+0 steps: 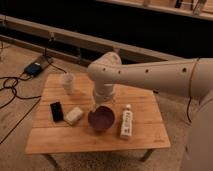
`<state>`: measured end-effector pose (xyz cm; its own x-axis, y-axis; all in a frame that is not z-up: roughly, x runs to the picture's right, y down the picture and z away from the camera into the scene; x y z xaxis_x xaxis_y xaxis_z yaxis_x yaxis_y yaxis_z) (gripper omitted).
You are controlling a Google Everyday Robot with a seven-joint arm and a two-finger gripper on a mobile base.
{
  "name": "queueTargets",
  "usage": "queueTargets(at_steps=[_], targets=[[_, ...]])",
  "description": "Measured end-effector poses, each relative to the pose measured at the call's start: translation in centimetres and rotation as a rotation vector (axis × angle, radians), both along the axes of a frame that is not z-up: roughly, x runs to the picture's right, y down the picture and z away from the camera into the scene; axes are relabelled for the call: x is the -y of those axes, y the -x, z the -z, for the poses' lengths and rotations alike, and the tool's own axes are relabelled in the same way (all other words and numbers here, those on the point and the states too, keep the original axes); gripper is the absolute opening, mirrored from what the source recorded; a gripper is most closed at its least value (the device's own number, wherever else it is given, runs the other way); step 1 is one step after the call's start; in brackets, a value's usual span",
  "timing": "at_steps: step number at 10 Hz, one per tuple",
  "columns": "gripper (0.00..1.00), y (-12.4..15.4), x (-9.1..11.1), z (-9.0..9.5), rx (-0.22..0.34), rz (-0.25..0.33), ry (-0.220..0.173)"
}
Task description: Move the arm in a circular motion
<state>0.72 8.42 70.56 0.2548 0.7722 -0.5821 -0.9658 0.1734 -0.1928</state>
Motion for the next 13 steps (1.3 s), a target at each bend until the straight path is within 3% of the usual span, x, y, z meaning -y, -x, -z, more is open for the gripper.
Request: queueTargets(at_steps=[2, 3, 4, 6, 9, 11, 13], targets=[[0.65, -4.3, 3.2, -2.6, -0.062, -0.064, 0.000], [0.65, -5.2, 4.2, -3.3, -0.074, -0.080, -0.001], [0.65, -6.7, 6.5, -5.0, -0.097, -0.106, -0.004], [0.65, -6.7, 10.0, -7.6, -0.109, -0.115, -0.013], [0.65, -2.6, 13.9, -11.0, -0.103, -0.054, -0.015], [0.65, 1.6, 14.9, -12.6, -0.079, 0.010, -0.011], [0.65, 6.8, 14.6, -13.9, -0.031, 0.091, 0.001]])
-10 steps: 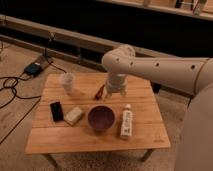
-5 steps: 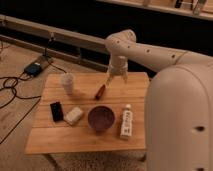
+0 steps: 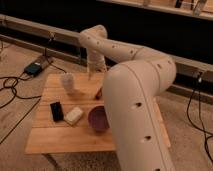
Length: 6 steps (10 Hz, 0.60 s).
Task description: Move the arm in a circular motion
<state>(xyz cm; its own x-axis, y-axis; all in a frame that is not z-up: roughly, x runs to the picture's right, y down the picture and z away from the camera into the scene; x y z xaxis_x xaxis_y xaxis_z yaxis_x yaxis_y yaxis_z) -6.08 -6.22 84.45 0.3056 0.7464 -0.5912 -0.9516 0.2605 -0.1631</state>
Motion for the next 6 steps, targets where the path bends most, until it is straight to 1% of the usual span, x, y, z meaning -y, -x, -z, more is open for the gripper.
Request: queueTargets(at_steps=[1, 2, 3, 4, 5, 6], targets=[[0.65, 2.8, -0.9, -0.3, 0.038, 0.049, 0.013], [0.65, 4.8, -1.9, -0.3, 0.072, 0.084, 0.026], [0.65, 7.2, -3.3, 0.3, 0.123, 0.128, 0.038], [0.65, 8.8, -4.5, 1.0, 0.164, 0.159, 0.045], [0.65, 10.6, -6.2, 2.5, 0.224, 0.201, 0.049], [0.65, 11.4, -7.4, 3.7, 0.259, 0.223, 0.048]])
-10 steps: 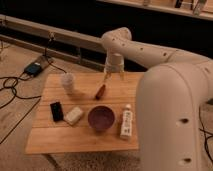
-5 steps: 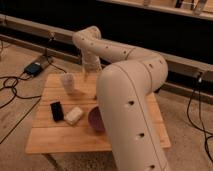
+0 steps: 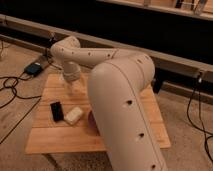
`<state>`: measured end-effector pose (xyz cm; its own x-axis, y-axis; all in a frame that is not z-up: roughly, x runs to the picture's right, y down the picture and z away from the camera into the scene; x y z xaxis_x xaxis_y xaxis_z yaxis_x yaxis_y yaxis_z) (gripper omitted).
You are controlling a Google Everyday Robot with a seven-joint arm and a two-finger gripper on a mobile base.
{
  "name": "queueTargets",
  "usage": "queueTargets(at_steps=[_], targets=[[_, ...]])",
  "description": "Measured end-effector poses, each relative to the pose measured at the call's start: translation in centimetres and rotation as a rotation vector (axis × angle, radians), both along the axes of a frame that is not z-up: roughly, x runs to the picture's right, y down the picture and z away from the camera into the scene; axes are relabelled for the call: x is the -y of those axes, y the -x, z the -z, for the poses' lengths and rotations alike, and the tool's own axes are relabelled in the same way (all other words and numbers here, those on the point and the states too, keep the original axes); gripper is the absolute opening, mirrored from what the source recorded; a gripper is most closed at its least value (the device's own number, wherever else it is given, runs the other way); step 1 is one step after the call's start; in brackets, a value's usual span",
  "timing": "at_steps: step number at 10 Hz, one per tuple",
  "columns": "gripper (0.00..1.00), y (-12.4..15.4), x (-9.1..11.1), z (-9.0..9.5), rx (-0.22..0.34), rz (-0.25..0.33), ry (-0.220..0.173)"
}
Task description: Move the arm in a circular motion
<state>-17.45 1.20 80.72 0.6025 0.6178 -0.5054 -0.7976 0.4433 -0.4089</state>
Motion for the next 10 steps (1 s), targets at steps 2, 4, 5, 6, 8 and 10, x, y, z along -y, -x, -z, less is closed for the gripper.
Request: queueTargets(at_steps=[2, 4, 5, 6, 8, 10], targets=[[0.65, -0.3, -2.7, 2.8, 0.048, 0.026, -0.008], [0.65, -2.9, -4.8, 4.8, 0.039, 0.004, -0.016], [0.65, -5.0, -5.6, 5.7, 0.019, -0.025, -0.023], [0.65, -6.4, -5.9, 6.1, 0.002, -0.047, -0.027], [0.65, -10.2, -6.1, 6.7, -0.050, -0.121, -0.040], [0.65, -10.3, -6.3, 6.8, -0.050, -0.128, -0.040]])
